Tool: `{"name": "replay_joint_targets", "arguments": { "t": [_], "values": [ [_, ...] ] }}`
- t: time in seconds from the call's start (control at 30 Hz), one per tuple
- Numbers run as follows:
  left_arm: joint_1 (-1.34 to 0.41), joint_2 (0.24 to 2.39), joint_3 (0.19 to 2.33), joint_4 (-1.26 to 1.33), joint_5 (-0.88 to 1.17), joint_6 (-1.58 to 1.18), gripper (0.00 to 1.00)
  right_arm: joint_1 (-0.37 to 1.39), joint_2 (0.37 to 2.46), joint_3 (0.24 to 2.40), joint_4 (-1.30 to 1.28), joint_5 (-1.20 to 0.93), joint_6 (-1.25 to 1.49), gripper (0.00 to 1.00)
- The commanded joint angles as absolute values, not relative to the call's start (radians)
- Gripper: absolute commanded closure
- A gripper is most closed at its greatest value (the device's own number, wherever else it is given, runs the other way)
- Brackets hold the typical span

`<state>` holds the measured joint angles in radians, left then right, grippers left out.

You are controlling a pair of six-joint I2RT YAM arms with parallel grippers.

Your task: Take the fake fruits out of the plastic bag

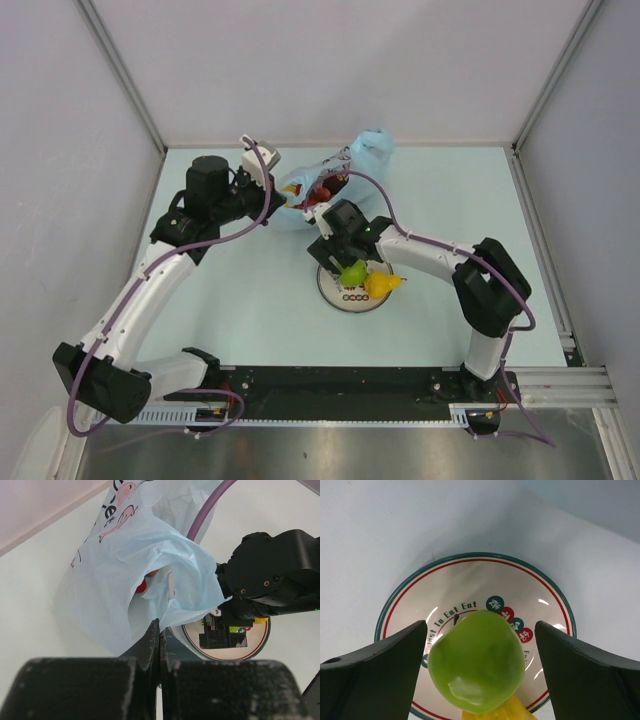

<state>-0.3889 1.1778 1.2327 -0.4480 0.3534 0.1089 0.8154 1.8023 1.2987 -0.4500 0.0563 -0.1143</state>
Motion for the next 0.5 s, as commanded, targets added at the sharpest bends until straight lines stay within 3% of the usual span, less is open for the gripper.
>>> {"name": "replay_joint_targets", "arguments": {
  "t": [0.0,0.2,0.47],
  "values": [
    [-0.377,1.146,1.227,-0.407,0.388,0.092,1.0,0.821,1.838,1.359,-0.537,0.091,-0.159,0.07],
    [-0.377,1.16,1.241,-0.416,0.393,0.092,1.0,0.818,1.855,1.368,-0.558,0.043,-0.178,0.06],
    [-0.377,1.161,1.25,-0.423,0.39,0.095,1.0,0.841,1.832,1.404,-0.581,0.179,-0.219,0.04]
  ]
}}
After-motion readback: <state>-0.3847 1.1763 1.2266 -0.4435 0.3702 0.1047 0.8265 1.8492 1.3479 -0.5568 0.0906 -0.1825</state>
